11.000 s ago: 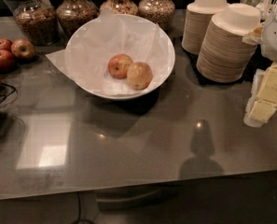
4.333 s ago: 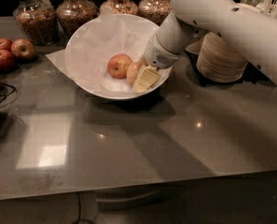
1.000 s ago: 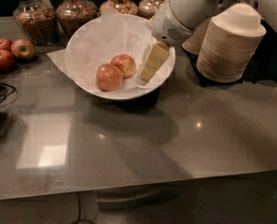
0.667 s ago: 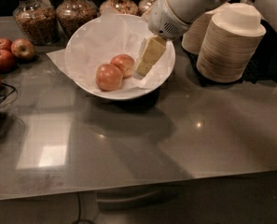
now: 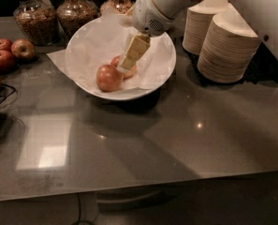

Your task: Pick apple from white bowl

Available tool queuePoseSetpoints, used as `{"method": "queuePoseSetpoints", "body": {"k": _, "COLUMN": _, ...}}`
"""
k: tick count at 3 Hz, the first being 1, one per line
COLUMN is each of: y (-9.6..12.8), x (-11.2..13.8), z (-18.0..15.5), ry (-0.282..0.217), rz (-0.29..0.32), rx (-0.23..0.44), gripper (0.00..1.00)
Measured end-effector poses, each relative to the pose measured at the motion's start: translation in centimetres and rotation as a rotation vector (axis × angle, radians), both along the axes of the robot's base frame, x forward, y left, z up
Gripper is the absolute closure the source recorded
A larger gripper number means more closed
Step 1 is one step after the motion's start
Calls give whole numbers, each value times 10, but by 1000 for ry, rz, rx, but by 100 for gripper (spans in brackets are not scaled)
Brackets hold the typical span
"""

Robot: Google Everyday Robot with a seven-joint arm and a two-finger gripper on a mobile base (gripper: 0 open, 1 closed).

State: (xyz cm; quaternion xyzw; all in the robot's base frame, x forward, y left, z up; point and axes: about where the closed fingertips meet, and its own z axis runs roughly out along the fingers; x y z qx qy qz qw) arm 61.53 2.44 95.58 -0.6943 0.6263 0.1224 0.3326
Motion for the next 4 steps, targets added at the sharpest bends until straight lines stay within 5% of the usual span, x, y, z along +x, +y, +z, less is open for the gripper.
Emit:
{"method": "queuePoseSetpoints", "body": {"k": 3, "y": 3, "x": -7, "z": -48, "ry": 57, "rz": 83, "rx": 1, "gripper": 24}}
{"method": "queuePoseSetpoints", "body": {"k": 4, "y": 7, "x": -10, "z": -58, "ry": 69, "rz": 109, "rx": 0, "gripper": 33}}
